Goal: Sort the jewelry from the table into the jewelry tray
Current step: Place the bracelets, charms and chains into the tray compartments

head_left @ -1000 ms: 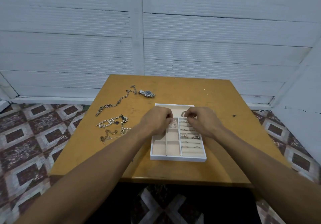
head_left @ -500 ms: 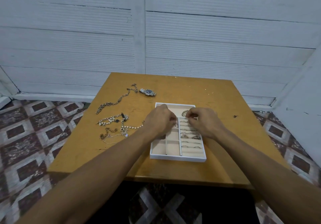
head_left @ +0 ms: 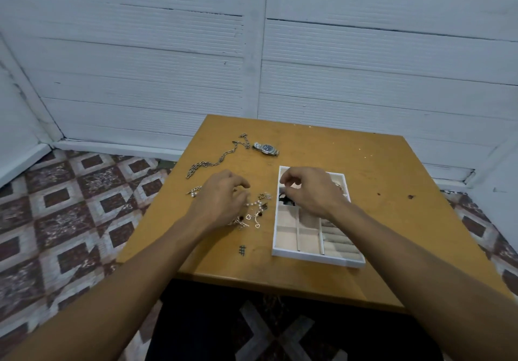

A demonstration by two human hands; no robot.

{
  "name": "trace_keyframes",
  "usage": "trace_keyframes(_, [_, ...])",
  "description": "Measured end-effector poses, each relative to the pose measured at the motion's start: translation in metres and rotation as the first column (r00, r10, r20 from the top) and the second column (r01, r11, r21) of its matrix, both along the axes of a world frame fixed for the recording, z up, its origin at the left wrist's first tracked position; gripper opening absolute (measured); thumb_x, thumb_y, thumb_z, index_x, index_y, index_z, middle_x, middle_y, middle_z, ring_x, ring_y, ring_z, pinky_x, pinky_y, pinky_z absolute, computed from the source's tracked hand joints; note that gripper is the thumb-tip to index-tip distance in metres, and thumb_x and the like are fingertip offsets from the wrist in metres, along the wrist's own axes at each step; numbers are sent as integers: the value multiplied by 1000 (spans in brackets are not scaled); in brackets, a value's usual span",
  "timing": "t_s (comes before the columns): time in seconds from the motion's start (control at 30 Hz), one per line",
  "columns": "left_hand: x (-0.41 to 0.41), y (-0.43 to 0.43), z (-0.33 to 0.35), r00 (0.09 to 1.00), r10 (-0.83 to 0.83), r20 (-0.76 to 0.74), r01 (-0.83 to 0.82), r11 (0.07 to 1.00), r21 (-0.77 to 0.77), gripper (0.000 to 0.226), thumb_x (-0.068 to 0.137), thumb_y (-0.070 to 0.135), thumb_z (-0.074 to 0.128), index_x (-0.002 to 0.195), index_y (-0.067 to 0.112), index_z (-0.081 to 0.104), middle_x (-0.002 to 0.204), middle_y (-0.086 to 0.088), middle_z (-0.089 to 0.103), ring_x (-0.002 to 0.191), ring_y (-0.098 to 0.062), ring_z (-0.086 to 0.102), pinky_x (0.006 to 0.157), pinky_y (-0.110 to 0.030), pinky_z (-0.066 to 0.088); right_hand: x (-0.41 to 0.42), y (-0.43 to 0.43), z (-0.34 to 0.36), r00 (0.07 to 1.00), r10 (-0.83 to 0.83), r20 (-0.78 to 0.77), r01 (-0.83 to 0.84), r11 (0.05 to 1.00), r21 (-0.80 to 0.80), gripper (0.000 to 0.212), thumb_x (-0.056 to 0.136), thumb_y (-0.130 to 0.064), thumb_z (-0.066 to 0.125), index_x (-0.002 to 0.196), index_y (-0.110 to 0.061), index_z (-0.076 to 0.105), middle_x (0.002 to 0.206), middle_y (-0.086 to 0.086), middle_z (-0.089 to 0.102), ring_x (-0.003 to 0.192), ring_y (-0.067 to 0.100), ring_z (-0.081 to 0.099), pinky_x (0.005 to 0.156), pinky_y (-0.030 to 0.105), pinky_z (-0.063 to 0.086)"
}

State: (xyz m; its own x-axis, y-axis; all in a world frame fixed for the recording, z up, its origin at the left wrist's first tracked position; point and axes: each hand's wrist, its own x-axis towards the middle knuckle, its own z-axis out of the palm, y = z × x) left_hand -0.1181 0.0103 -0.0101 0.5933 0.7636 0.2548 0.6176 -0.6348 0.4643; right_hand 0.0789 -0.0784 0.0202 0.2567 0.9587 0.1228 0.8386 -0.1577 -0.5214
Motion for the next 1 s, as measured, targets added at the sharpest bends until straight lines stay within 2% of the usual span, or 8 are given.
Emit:
trace_keyframes(0.13, [-37, 5, -8, 998, 44, -36, -44, 999, 2, 25, 93, 34, 53, 113, 26, 65, 109, 5, 57, 104, -11, 47, 85, -27, 39, -33, 23, -2, 960, 132, 248, -103, 986, -128, 22, 87, -27, 58, 108, -28, 66, 109, -7, 65, 111, 21, 51, 88, 38, 32])
trace_keyframes(0.23, [-53, 7, -12, 997, 52, -50, -51, 998, 21, 24, 93, 35, 53, 111, 26, 66, 109, 5, 58, 105, -12, 48, 88, -28, 40, -50, 34, -8, 906, 207, 369, -128, 965, -229, 21, 90, -32, 55, 109, -29, 65, 115, -3, 62, 116, 24, 45, 90, 41, 31])
trace_keyframes(0.37, [-60, 8, -13, 997, 51, -65, -49, 998, 34, 25, 93, 36, 53, 112, 26, 66, 111, 6, 58, 106, -11, 47, 90, -31, 43, -59, 43, -13, 884, 235, 403, -119, 949, -293, 11, 91, -30, 56, 96, -26, 65, 109, -1, 63, 113, 25, 44, 89, 42, 31])
trace_keyframes(0.57, [-50, 4, -12, 999, -3, -39, 4, 999, 41, 25, 94, 34, 52, 113, 24, 65, 112, 6, 59, 105, -11, 50, 91, -31, 43, -62, 43, -11, 860, 282, 424, -154, 937, -313, 16, 95, -25, 41, 94, -20, 56, 107, 3, 59, 107, 25, 43, 90, 44, 31])
trace_keyframes(0.7, [-36, 2, -6, 1000, -24, 12, 24, 1000, 11, 27, 93, 33, 53, 115, 23, 64, 116, 5, 61, 108, -12, 52, 96, -35, 44, -53, 34, -4, 932, 281, 229, -233, 948, -218, 9, 97, -23, 38, 89, -19, 41, 86, 4, 56, 86, 25, 48, 79, 40, 38])
trace_keyframes(0.83, [-17, -4, 0, 993, 0, 122, 8, 997, -71, 26, 93, 29, 54, 117, 23, 64, 119, 4, 60, 112, -13, 53, 94, -29, 42, -42, 25, 17, 973, 228, -30, -230, 967, -106, 8, 97, -19, 45, 90, -16, 46, 87, 2, 65, 80, 21, 58, 69, 33, 43])
trace_keyframes(0.93, [-3, -13, 6, 973, 32, 227, 4, 988, -157, 28, 94, 18, 52, 119, 20, 63, 124, 2, 61, 109, -14, 55, 86, -19, 37, -34, 20, 31, 974, 193, -121, -199, 979, -41, 8, 98, -19, 48, 93, -14, 51, 85, 2, 67, 79, 20, 60, 65, 28, 43])
trace_keyframes(1.0, [6, -18, 8, 957, 53, 286, 20, 969, -246, 29, 95, 16, 50, 120, 20, 63, 120, 3, 62, 97, -16, 60, 76, -16, 39, -31, 16, 38, 957, 179, -229, -189, 982, -23, 8, 98, -18, 48, 92, -14, 51, 80, 4, 66, 76, 20, 63, 63, 29, 45])
